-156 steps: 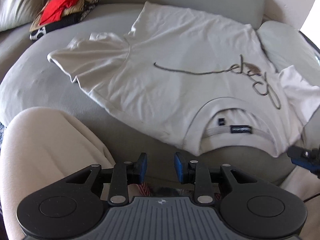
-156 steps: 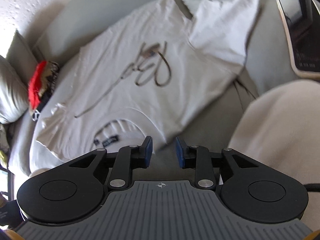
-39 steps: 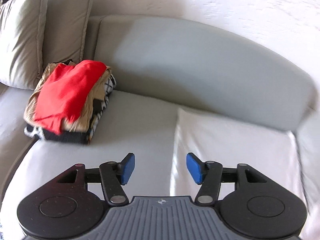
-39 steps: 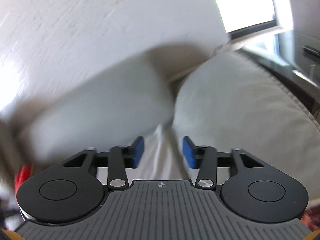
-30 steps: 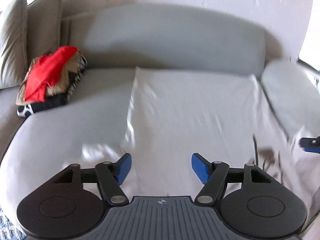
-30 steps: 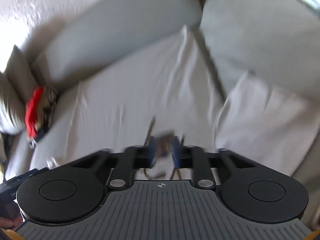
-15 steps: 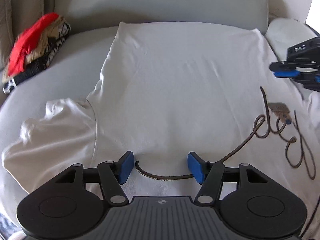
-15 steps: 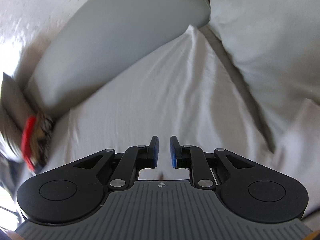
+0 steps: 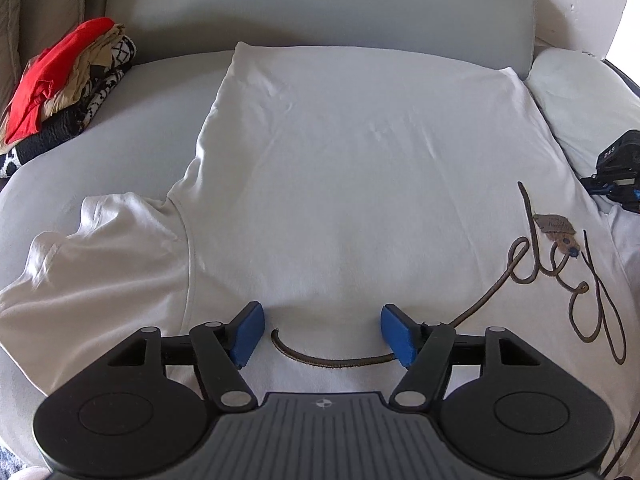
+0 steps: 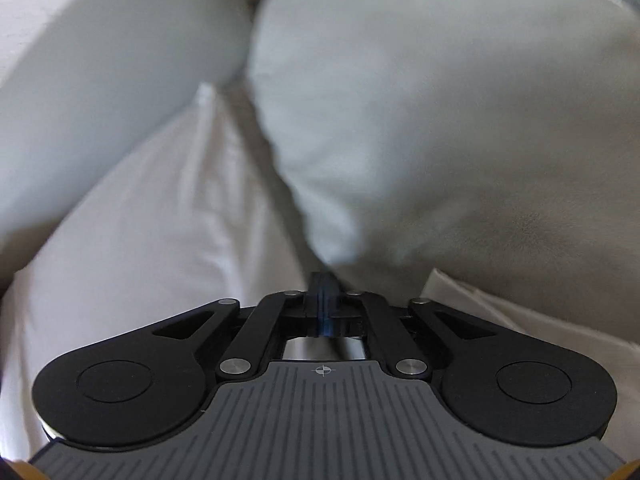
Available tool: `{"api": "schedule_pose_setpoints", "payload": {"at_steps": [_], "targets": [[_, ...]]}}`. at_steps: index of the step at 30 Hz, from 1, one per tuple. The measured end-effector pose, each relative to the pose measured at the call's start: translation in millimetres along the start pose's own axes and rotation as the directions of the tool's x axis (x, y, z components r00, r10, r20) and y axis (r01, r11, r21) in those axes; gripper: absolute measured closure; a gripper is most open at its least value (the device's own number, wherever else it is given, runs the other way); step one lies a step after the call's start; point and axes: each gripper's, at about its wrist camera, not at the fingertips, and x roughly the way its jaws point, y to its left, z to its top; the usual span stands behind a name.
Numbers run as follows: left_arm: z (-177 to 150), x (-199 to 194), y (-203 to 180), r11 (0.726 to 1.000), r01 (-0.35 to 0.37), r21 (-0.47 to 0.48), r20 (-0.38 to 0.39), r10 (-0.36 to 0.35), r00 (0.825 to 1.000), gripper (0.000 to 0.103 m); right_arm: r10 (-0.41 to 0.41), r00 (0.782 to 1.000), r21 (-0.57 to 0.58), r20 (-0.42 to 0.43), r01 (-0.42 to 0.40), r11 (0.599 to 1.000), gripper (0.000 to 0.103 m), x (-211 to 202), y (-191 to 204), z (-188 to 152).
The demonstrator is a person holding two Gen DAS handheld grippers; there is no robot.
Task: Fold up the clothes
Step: 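Open the right tool and lift it off the folded side, then move the right tool to the shirt sleeve and close on it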
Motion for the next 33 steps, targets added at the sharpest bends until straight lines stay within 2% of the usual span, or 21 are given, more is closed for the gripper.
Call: {"api": "schedule_pose_setpoints", "payload": {"at_steps": [2,4,5,6,7,9,10,12,14,16,18,23,25,27,31,33], "targets": [[0,0,0,1.0,0.001,-0.002,0.003,-0.001,1.0,0.037,0.052,0.998,-0.065,0.044,-0.049,0.997,0.091,-19,14,-10],[-1,0,0,1.0,0.002,-0.005,0.006,-0.002,1.0,0.037,0.141,0.99,-0.129,0.016,-0.138,0.982,0.091,-25,27,-23],[-1,0,1,1.0,0.002,-0.006,0.008,-0.002,1.0,0.037,0.18,0.983,-0.144,-0.025,-0.182,0.973,0.092,-22,31,-28],[-1,0,1,1.0,0.003,-0.007,0.009,-0.003,1.0,0.037,0.17,0.984,-0.149,-0.061,-0.177,0.973,0.094,-16,31,-32],[-1,0,1,1.0,0.003,-0.007,0.01,-0.003,1.0,0.037,0.154,0.984,-0.154,-0.094,-0.167,0.974,0.1,-10,31,-36],[-1,0,2,1.0,0.008,-0.01,0.008,-0.008,1.0,0.037,0.009,0.999,-0.146,-0.049,-0.016,0.989,0.103,-8,21,-37],[0,0,2,1.0,0.01,-0.011,0.007,-0.01,1.0,0.037,-0.063,0.998,-0.133,-0.02,0.06,0.989,0.103,-9,14,-36],[-1,0,3,1.0,0.014,-0.011,0.007,-0.014,1.0,0.037,-0.102,0.995,-0.105,-0.013,0.1,0.989,0.103,-7,-2,-33],[-2,0,2,1.0,0.012,-0.005,0.011,-0.012,1.0,0.037,-0.066,0.997,-0.1,-0.03,0.063,0.993,0.103,-14,-5,-30],[-2,1,1,1.0,0.007,0.005,0.016,-0.007,1.0,0.037,-0.028,1.0,-0.131,0.001,0.028,0.991,0.095,-36,5,-33],[-2,-2,0,1.0,0.0,0.013,0.016,0.0,1.0,0.037,0.051,0.998,-0.161,0.024,-0.047,0.986,0.093,-66,14,-38],[-5,-34,1,1.0,-0.022,0.017,-0.012,0.022,1.0,0.04,0.22,0.968,-0.213,0.117,-0.191,0.958,0.09,-155,25,-61],[-12,-59,2,1.0,-0.007,0.027,0.008,0.007,1.0,0.04,0.267,0.956,-0.254,0.124,-0.23,0.94,0.084,-187,29,-79],[-19,-85,5,0.999,0.016,0.031,0.029,-0.017,0.999,0.038,0.299,0.947,-0.285,0.113,-0.258,0.923,0.075,-216,29,-97],[-36,-131,16,0.997,0.072,0.011,0.049,-0.073,0.996,0.035,0.337,0.938,-0.295,0.082,-0.301,0.907,0.073,-260,19,-129],[-45,-144,18,0.996,0.082,0.018,0.047,-0.083,0.995,0.033,0.33,0.942,-0.285,0.067,-0.299,0.911,0.07,-278,12,-142]]}}
